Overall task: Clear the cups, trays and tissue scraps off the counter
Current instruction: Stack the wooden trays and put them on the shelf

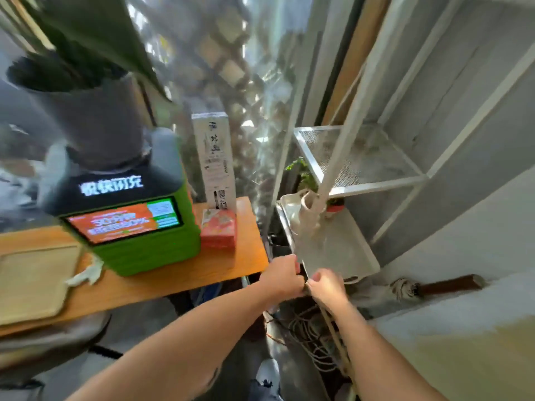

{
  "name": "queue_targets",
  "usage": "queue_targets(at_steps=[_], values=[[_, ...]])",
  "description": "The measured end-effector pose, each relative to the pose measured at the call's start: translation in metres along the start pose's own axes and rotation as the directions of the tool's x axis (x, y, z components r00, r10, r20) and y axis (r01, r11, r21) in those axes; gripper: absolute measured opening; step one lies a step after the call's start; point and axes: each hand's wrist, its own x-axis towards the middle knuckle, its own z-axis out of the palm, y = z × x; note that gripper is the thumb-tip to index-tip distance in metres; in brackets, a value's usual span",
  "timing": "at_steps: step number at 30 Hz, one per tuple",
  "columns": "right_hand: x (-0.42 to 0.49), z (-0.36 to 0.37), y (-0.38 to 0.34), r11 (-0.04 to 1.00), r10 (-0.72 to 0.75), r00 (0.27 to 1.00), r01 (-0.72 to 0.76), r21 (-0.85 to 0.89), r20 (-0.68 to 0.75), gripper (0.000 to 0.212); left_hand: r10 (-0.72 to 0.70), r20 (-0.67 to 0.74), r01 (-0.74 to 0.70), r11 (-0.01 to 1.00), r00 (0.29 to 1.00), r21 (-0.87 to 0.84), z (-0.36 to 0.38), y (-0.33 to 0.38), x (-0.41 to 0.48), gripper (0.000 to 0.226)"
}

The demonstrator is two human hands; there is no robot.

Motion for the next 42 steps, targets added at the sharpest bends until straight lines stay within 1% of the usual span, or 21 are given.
queue_targets(at_steps=[1, 3, 4, 6, 8, 11, 14, 16, 17, 20, 21, 23, 26, 28, 32, 36, 40, 42], values=[[-0.016, 0.016, -0.02, 0.998, -0.042, 0.999, 0.043, -0.051, 0.026, 0.014, -0.008, -0.02, 0.008, 1.0, 1.0, 0.016, -0.013, -0.02, -0.023, 0.018], [-0.052, 0.054, -0.061, 0.986, -0.126, 0.989, 0.133, -0.098, 0.076, 0.018, -0.033, -0.078, 0.035, 0.999, 0.996, 0.021, -0.038, -0.068, -0.068, 0.016], [-0.071, 0.075, -0.083, 0.974, -0.178, 0.978, 0.19, -0.12, 0.105, 0.018, -0.066, -0.11, 0.069, 0.997, 0.992, 0.019, -0.051, -0.095, -0.091, 0.016], [-0.106, 0.116, -0.125, 0.937, -0.271, 0.948, 0.3, -0.18, 0.17, 0.018, -0.176, -0.172, 0.182, 0.983, 0.969, 0.023, -0.078, -0.145, -0.136, 0.02], [-0.148, 0.158, -0.168, 0.897, -0.341, 0.909, 0.391, -0.207, 0.238, 0.015, -0.276, -0.243, 0.285, 0.958, 0.93, 0.003, -0.103, -0.197, -0.184, 0.024], [-0.203, 0.209, -0.224, 0.834, -0.436, 0.838, 0.513, -0.201, 0.328, 0.014, -0.388, -0.352, 0.394, 0.917, 0.852, -0.057, -0.136, -0.264, -0.247, 0.025], [-0.244, 0.245, -0.272, 0.746, -0.532, 0.757, 0.631, -0.212, 0.379, 0.013, -0.458, -0.451, 0.444, 0.885, 0.766, -0.144, -0.166, -0.309, -0.302, 0.025], [-0.264, 0.263, -0.302, 0.695, -0.571, 0.71, 0.685, -0.217, 0.412, 0.014, -0.488, -0.494, 0.466, 0.867, 0.719, -0.177, -0.185, -0.331, -0.33, 0.027], [-0.273, 0.271, -0.317, 0.674, -0.582, 0.692, 0.704, -0.222, 0.427, 0.015, -0.504, -0.511, 0.478, 0.857, 0.696, -0.193, -0.194, -0.339, -0.343, 0.025], [-0.295, 0.292, -0.356, 0.628, -0.612, 0.647, 0.747, -0.218, 0.455, 0.021, -0.555, -0.538, 0.498, 0.826, 0.634, -0.266, -0.215, -0.364, -0.373, 0.015], [-0.301, 0.299, -0.367, 0.619, -0.623, 0.639, 0.755, -0.216, 0.451, 0.019, -0.564, -0.55, 0.502, 0.819, 0.615, -0.278, -0.222, -0.371, -0.382, 0.015], [-0.314, 0.31, -0.387, 0.604, -0.639, 0.63, 0.766, -0.22, 0.441, 0.01, -0.577, -0.572, 0.51, 0.808, 0.583, -0.295, -0.233, -0.383, -0.397, 0.012], [-0.332, 0.326, -0.416, 0.611, -0.659, 0.618, 0.772, -0.174, 0.429, 0.019, -0.581, -0.586, 0.518, 0.803, 0.565, -0.296, -0.254, -0.402, -0.416, 0.006], [-0.341, 0.338, -0.431, 0.619, -0.66, 0.61, 0.772, -0.142, 0.438, 0.019, -0.583, -0.602, 0.527, 0.797, 0.545, -0.294, -0.27, -0.416, -0.426, 0.008], [-0.35, 0.362, -0.452, 0.585, -0.651, 0.586, 0.793, -0.174, 0.483, 0.019, -0.629, -0.6, 0.56, 0.759, 0.495, -0.333, -0.302, -0.446, -0.438, 0.014], [-0.342, 0.387, -0.48, 0.551, -0.635, 0.575, 0.805, -0.22, 0.515, 0.025, -0.645, -0.581, 0.582, 0.744, 0.496, -0.328, -0.327, -0.48, -0.436, 0.013], [-0.321, 0.433, -0.514, 0.573, -0.605, 0.607, 0.781, -0.247, 0.516, 0.028, -0.673, -0.557, 0.627, 0.713, 0.487, -0.314, -0.353, -0.534, -0.419, 0.008], [-0.309, 0.46, -0.532, 0.591, -0.571, 0.628, 0.762, -0.266, 0.529, 0.023, -0.685, -0.545, 0.658, 0.695, 0.484, -0.29, -0.366, -0.565, -0.407, 0.009]])
